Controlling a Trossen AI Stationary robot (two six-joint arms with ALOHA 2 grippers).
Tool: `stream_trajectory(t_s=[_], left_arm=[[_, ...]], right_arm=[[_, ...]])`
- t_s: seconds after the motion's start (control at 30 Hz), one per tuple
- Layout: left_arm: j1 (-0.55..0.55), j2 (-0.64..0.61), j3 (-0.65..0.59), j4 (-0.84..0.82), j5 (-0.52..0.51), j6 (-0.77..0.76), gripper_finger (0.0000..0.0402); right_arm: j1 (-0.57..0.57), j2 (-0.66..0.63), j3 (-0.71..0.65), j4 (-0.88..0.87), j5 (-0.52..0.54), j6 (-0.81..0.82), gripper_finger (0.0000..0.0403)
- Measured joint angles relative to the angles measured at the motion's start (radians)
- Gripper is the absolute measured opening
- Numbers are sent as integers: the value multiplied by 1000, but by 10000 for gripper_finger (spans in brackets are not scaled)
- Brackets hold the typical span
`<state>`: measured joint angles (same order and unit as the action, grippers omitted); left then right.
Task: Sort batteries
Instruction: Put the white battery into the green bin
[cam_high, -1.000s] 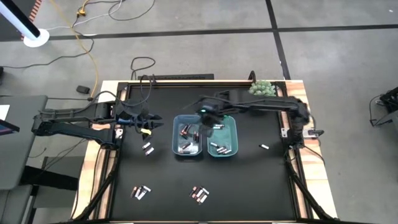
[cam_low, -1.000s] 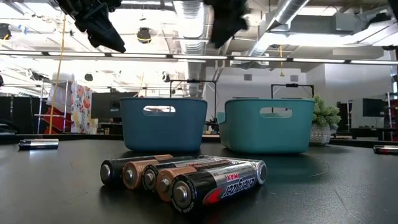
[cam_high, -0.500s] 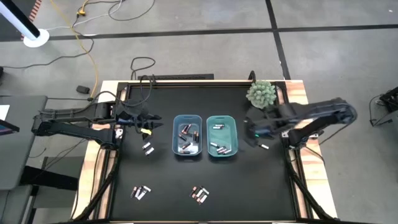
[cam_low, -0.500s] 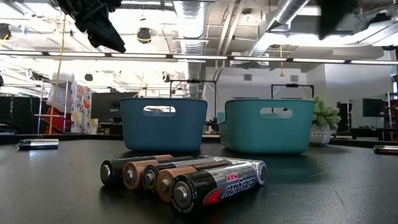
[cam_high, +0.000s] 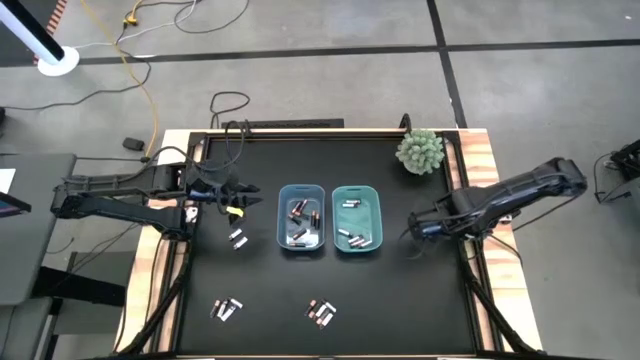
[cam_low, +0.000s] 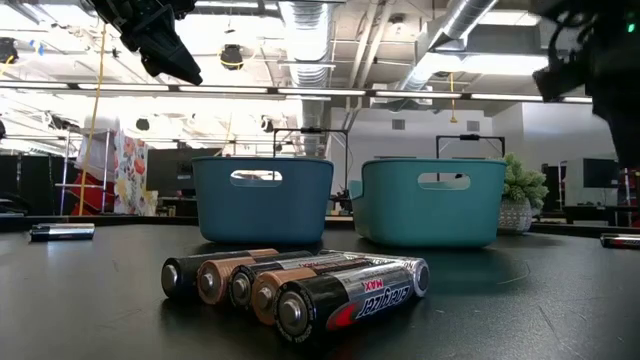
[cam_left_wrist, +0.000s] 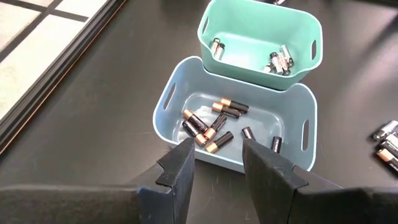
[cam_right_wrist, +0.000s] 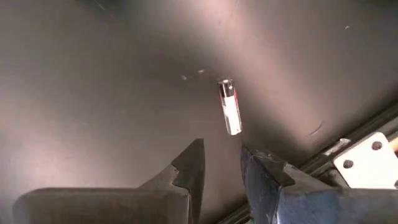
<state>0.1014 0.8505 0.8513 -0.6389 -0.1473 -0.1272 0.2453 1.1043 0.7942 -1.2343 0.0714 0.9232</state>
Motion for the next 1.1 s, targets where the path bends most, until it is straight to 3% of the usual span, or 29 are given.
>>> stream_trajectory(t_s=[0.43,0.8,1.1], left_arm=[[0,0,0,0,0,0,130],[0,0,0,0,0,0,130],[0,0,0,0,0,0,130]], right_arm=[[-90,124,-114,116,-51,-243,116],[-180,232,-121,187,-70,-386,116],[-216,399,-117,217,-77,-453,116]])
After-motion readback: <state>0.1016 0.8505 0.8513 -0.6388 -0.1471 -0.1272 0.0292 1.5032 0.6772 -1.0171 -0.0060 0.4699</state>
